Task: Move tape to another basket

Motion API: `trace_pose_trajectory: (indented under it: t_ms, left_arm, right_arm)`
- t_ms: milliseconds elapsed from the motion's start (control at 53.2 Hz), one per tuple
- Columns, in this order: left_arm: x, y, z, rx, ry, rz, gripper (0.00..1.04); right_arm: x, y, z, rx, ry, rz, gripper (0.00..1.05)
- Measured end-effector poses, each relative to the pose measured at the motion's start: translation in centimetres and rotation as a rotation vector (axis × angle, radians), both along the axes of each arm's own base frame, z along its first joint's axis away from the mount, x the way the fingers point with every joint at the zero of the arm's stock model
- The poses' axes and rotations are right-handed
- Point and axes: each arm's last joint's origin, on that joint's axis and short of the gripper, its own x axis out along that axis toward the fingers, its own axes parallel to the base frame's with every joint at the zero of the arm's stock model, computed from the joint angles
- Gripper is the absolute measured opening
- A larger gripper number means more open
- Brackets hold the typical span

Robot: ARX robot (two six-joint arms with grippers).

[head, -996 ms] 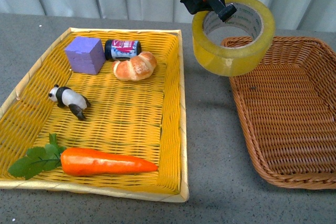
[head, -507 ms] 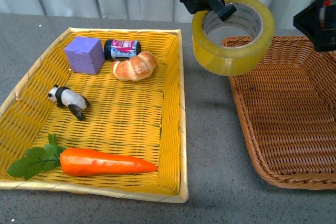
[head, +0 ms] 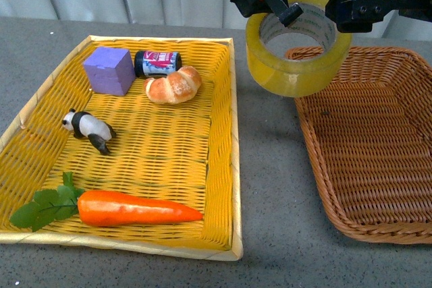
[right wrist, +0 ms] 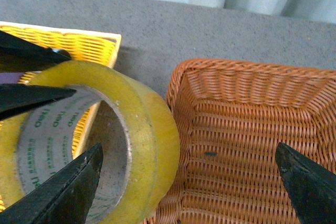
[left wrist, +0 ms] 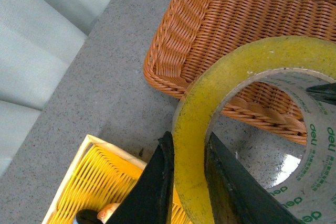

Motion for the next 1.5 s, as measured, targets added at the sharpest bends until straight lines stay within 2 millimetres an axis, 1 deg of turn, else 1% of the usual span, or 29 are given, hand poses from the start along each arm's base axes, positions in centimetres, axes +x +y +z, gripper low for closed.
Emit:
trace_pose_trajectory:
  t_ms: [282,470,489,526,620,658,752,789,940,1015,1146,1259,1297,1334,1391,1466,1503]
  left_arm:
    - [0.0,0.0,0.0,0.000,0.000,0.000,0.14]
    - [0.0,0.0,0.0,0.000,0.000,0.000,0.14]
    - [0.0,0.0,0.0,0.000,0.000,0.000,0.14]
    - [0.0,0.0,0.0,0.000,0.000,0.000,0.14]
    - [0.0,0.0,0.0,0.000,0.000,0.000,0.14]
    - [0.0,0.0,0.0,0.000,0.000,0.000,0.14]
    - [0.0,0.0,0.0,0.000,0.000,0.000,0.14]
    - [0.0,0.0,0.0,0.000,0.000,-0.001,0.14]
    - [-0.1,-0.1,0.0,-0.002,0.001,-0.005,0.14]
    - [-0.1,-0.2,0.1,-0.015,0.010,-0.001,0.14]
    - [-0.1,-0.3,0.1,-0.017,0.008,-0.003,0.14]
    - [-0.2,-0.6,0.3,0.016,-0.017,0.067,0.14]
    - [-0.4,-0.8,0.5,0.027,-0.028,0.081,0.16]
    - [-0.5,-0.9,0.7,0.030,-0.035,0.097,0.24]
    - [-0.5,-0.9,1.0,0.019,-0.039,0.113,0.32]
    - [-0.7,-0.5,1.3,-0.010,-0.036,0.143,0.44]
    - [-0.7,-0.2,1.5,-0.025,-0.048,0.171,0.51]
  right_arm:
    - [1.0,0.4,-0.8,0.006,0.036,-0.008,0.96]
    - [1.1,0.6,-1.2,0.011,0.062,-0.014,0.95]
    - [1.1,0.6,-1.2,0.014,0.063,-0.016,0.93]
    - [1.1,0.7,-1.2,0.015,0.068,-0.016,0.85]
    - [1.1,0.8,-1.2,0.021,0.074,-0.017,0.72]
    - [1.1,0.8,-1.2,0.025,0.075,-0.018,0.65]
    - [1.0,1.0,-1.2,0.029,0.079,-0.016,0.53]
    - [1.0,1.1,-1.2,0.034,0.082,-0.015,0.46]
    - [1.0,1.4,-1.1,0.055,0.093,-0.012,0.25]
    - [1.2,1.4,-1.1,0.060,0.098,-0.029,0.17]
    - [1.2,1.4,-1.3,0.071,0.108,-0.042,0.15]
    - [1.4,1.4,-1.2,0.071,0.107,-0.044,0.15]
    - [1.5,1.2,-1.2,0.071,0.104,-0.045,0.15]
    - [1.7,1.1,-1.1,0.072,0.101,-0.051,0.15]
    - [1.8,0.8,-1.0,0.077,0.099,-0.072,0.15]
    - [1.9,0.5,-0.9,0.079,0.096,-0.083,0.15]
    - [2.1,0.0,-1.1,0.072,0.100,-0.104,0.15]
